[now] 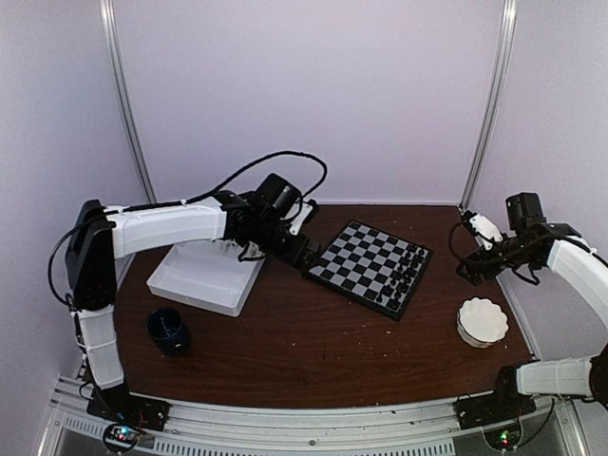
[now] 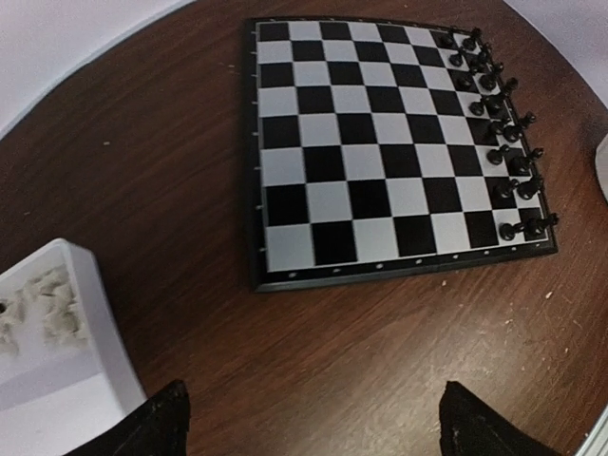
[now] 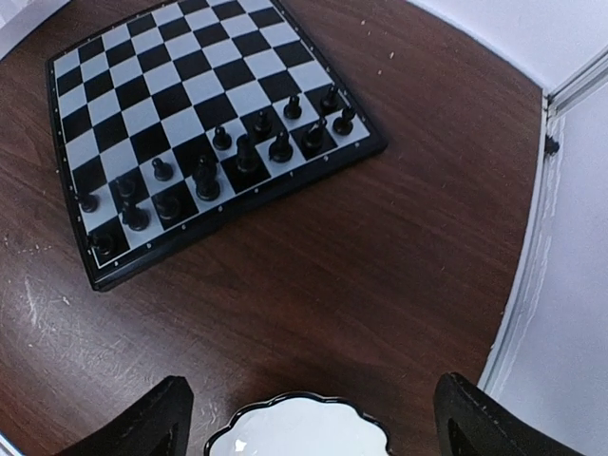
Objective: Set up the chess pieces on the board
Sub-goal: Adjust the chessboard at the center of the board.
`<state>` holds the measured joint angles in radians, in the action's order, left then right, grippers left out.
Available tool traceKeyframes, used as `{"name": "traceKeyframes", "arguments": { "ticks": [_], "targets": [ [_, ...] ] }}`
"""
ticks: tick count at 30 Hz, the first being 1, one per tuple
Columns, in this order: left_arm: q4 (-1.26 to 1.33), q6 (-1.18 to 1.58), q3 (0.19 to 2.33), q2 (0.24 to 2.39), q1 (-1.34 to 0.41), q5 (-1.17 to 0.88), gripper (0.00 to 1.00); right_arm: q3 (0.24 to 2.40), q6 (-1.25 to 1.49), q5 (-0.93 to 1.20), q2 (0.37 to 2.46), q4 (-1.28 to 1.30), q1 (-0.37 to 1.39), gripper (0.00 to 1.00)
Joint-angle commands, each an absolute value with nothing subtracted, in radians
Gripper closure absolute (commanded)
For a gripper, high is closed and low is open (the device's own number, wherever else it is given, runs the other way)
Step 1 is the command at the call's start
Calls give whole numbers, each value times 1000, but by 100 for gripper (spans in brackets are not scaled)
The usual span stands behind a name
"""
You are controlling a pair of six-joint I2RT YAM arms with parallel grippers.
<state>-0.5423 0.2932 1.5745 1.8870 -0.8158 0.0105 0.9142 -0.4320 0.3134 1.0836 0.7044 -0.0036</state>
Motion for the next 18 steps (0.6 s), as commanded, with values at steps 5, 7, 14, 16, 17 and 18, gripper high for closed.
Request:
{"name": "traceKeyframes", "arguments": {
  "ticks": [5,7,14,16,17,18],
  "targets": [
    [-499,421,1867,2204,-870,48,6,836,-551,311,1094,727,-15,24],
    [-494,432,1925,2264,-871,67,5,846,-552,308,1141,721,-15,33],
    [-489,517,2085,2401,-820,31,3,1027,-444,264,1429,734,-17,60],
    [-494,542,2128,2432,-797,4,3,1098,-381,261,1522,740,-19,64],
    [-499,548,2154,2448,-786,-36,3,1134,-355,264,1567,744,-20,66],
    [-512,553,2189,2467,-775,-59,4,1169,-334,268,1612,749,-20,68]
  ]
}}
